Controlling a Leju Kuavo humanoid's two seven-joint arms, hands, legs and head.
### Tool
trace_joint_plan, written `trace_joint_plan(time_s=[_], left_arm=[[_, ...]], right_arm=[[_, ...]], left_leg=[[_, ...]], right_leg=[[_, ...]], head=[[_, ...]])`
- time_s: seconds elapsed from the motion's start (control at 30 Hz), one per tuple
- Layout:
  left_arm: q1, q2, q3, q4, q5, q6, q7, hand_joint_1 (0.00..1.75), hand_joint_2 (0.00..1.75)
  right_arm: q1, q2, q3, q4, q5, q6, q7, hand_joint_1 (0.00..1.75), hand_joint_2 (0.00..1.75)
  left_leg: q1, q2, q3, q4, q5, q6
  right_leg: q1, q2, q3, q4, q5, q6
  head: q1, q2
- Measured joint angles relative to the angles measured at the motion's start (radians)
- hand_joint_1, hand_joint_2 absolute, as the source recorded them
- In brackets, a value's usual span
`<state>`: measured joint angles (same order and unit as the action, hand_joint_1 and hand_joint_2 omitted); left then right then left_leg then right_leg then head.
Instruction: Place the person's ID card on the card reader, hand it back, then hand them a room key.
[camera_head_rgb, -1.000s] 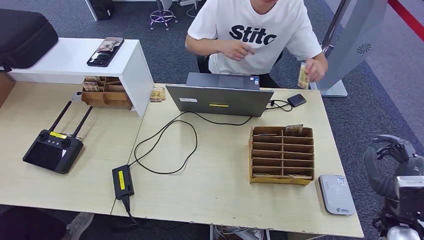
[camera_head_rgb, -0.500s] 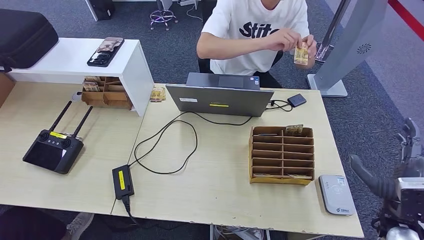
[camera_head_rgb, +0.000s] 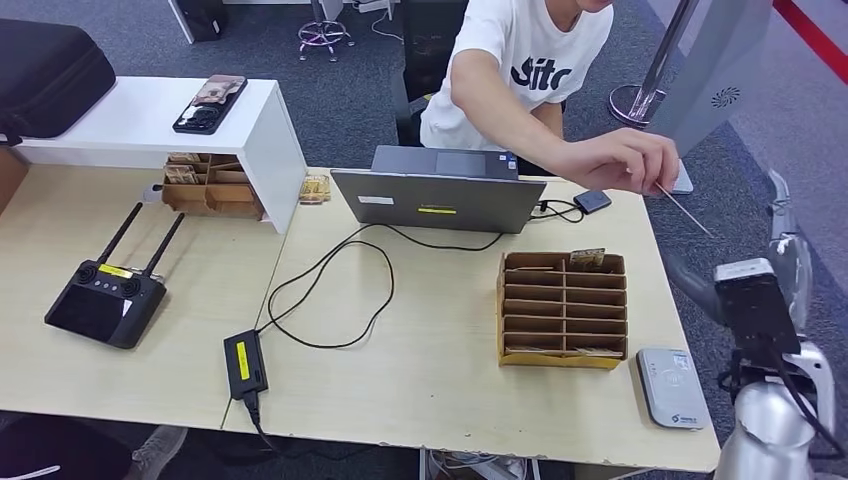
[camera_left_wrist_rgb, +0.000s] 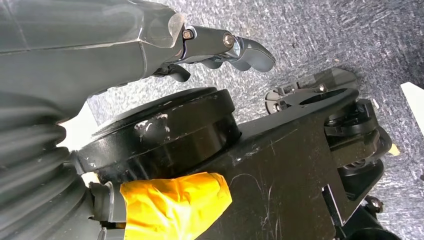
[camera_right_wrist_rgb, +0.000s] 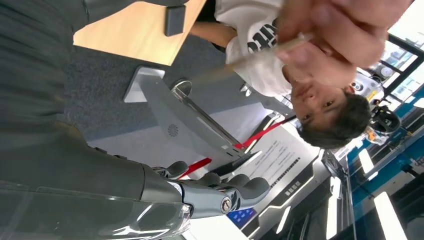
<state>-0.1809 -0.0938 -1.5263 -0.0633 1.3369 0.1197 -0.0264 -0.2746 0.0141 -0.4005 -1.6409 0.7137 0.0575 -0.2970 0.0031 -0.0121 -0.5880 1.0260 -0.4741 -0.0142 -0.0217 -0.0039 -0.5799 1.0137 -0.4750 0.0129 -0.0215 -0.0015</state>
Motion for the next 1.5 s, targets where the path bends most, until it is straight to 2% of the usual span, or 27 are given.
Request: trace_joint_plan(time_s=[0.17,0.3,0.43,0.77,0.8,0.9,0.93,1.5], left_arm=[[-0.003,0.002,0.0,0.0,-0.038,-0.005,0.003,0.0,1.75],[-0.007,0.005,0.0,0.0,-0.072,-0.01,0.004,0.0,1.75],[-0.008,0.007,0.0,0.0,-0.083,-0.013,0.004,0.0,1.75],[-0.008,0.008,0.0,0.0,-0.086,-0.014,0.004,0.0,1.75],[-0.008,0.008,0.0,0.0,-0.087,-0.014,0.004,0.0,1.75],[-0.008,0.008,0.0,0.0,-0.092,-0.015,0.004,0.0,1.75],[-0.009,0.008,0.0,0.0,-0.094,-0.015,0.004,0.0,1.75],[-0.01,0.008,0.0,0.0,-0.097,-0.015,0.009,0.0,1.75]], right_arm=[[-0.112,-0.027,0.059,0.091,0.095,-0.031,0.045,0.0,1.75],[-0.237,-0.04,0.096,0.205,0.194,-0.063,0.09,0.0,1.75],[-0.327,-0.044,0.121,0.293,0.229,-0.071,0.105,0.0,1.75],[-0.385,-0.044,0.138,0.37,0.238,-0.074,0.106,0.0,1.75],[-0.387,-0.044,0.14,0.373,0.244,-0.075,0.106,0.38,1.75],[-0.397,-0.044,0.149,0.383,0.272,-0.084,0.104,1.69,1.75],[-0.4,-0.043,0.151,0.385,0.279,-0.087,0.103,1.75,1.75],[-0.404,-0.033,0.162,0.387,0.284,-0.088,0.066,1.75,1.75]], left_leg=[[0.0,0.0,-0.001,0.0,0.0,0.0],[0.0,0.001,0.0,0.0,0.0,0.0],[0.0,0.001,0.001,0.0,0.001,0.0],[0.0,-0.001,0.0,0.0,0.001,0.0],[0.0,-0.001,-0.001,0.0,0.001,0.0],[0.0,-0.001,0.0,0.0,0.001,0.0],[0.0,-0.001,0.0,0.0,0.001,0.0],[0.0,-0.001,-0.001,0.0,0.001,0.0]], right_leg=[[0.0,0.0,0.0,0.0,0.0,0.0],[0.0,0.002,0.0,0.0,0.001,0.0],[0.0,0.001,0.0,0.0,0.001,0.0],[0.0,0.0,0.0,0.0,0.0,0.0],[0.0,0.0,0.0,0.0,0.0,0.0],[0.0,0.0,0.0,0.0,0.001,0.0],[0.0,0.0,0.0,0.0,0.001,0.0],[0.0,-0.001,0.0,0.0,0.0,0.0]], head=[[0.0,0.0],[0.0,0.0],[0.0,0.0],[0.0,0.0],[0.0,0.0],[0.0,0.0],[0.0,0.0],[0.0,0.0]])
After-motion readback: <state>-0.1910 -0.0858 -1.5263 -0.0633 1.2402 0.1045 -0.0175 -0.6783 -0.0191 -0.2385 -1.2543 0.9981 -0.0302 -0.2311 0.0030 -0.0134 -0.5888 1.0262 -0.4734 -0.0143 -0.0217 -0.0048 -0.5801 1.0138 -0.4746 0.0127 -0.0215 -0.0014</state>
